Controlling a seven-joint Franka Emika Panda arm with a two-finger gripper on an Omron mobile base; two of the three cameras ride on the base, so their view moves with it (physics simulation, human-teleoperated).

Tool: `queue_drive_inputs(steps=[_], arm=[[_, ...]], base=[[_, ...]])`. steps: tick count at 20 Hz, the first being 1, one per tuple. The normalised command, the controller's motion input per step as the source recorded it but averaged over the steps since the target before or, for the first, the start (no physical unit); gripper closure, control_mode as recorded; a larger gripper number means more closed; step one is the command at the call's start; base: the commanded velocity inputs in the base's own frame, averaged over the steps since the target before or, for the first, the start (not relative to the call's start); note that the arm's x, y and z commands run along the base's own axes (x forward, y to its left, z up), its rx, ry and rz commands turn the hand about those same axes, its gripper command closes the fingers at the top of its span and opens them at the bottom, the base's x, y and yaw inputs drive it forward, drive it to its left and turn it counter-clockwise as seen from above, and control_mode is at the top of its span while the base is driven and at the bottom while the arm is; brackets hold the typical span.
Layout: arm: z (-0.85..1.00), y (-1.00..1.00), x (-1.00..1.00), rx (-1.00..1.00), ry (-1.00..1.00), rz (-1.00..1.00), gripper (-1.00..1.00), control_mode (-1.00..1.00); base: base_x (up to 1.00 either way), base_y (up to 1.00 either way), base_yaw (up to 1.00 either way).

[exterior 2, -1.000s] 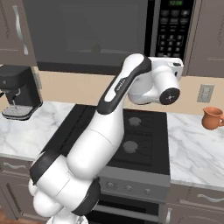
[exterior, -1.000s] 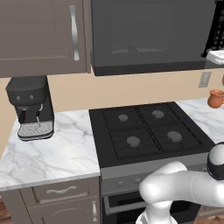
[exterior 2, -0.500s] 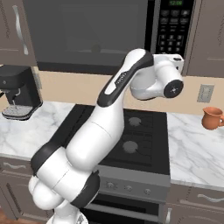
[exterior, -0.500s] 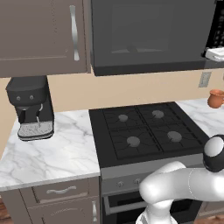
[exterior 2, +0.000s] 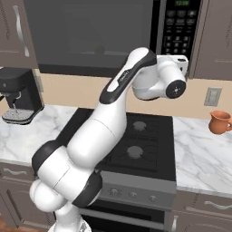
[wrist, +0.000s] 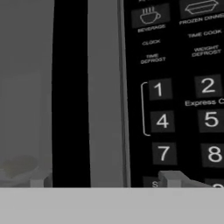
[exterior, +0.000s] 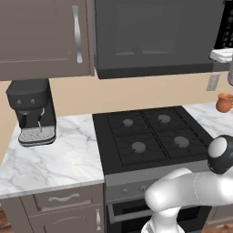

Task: Open the microwave door.

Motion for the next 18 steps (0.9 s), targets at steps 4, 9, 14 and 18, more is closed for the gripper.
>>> queue_drive_inputs(steps=[4,9,14,18], arm=[[0.00,0.00,0.40,0.00,0.09,0.00,-1.00,-1.00],[0.00,0.00,0.35,0.00,0.03,0.00,1.00,-1.00],[0.00,0.00,0.03,0.00,0.00,0.00,1.00,-1.00],[0.00,0.00,0.00,0.00,0.00,0.00,1.00,-1.00]], base=[[0.00,0.00,0.00],[0.00,0.00,0.00],[0.00,0.00,0.00],[0.00,0.00,0.00]])
